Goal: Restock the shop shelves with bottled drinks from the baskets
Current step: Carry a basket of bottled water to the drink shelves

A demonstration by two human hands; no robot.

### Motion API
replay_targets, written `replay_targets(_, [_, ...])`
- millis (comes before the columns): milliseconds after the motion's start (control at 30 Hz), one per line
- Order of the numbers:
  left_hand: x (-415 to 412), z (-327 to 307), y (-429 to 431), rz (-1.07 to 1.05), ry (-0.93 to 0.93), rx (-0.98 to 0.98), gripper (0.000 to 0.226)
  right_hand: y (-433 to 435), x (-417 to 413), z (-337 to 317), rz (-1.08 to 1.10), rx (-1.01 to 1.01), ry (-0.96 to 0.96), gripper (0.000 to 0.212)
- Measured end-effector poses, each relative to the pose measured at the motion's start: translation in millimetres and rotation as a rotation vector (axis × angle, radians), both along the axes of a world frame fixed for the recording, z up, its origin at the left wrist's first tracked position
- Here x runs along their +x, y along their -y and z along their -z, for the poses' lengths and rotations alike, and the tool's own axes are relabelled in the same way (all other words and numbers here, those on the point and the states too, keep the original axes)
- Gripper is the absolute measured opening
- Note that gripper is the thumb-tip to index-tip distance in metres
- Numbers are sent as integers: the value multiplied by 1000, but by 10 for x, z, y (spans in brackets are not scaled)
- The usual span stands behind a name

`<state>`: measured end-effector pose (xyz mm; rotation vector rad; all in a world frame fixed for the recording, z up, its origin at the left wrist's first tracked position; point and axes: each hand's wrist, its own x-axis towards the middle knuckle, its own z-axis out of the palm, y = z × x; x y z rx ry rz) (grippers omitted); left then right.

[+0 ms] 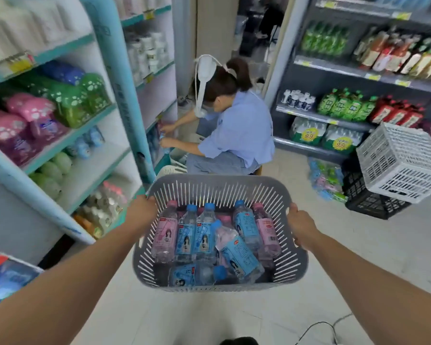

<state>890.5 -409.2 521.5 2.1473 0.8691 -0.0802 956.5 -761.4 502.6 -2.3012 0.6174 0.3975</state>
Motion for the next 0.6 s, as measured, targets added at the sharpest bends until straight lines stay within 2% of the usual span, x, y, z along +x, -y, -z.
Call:
replay_targets(133, [858, -18, 667, 166, 3, -13, 29, 759, 340, 47, 168, 10, -44, 56])
replay_targets(433, [2619, 138, 2479, 399, -39, -48, 33, 2639, 1213, 0, 401, 41, -47, 71])
replay_targets(600, [3578, 36, 3576, 527, -22, -65, 30, 3601, 1726, -73, 532, 33, -11, 69])
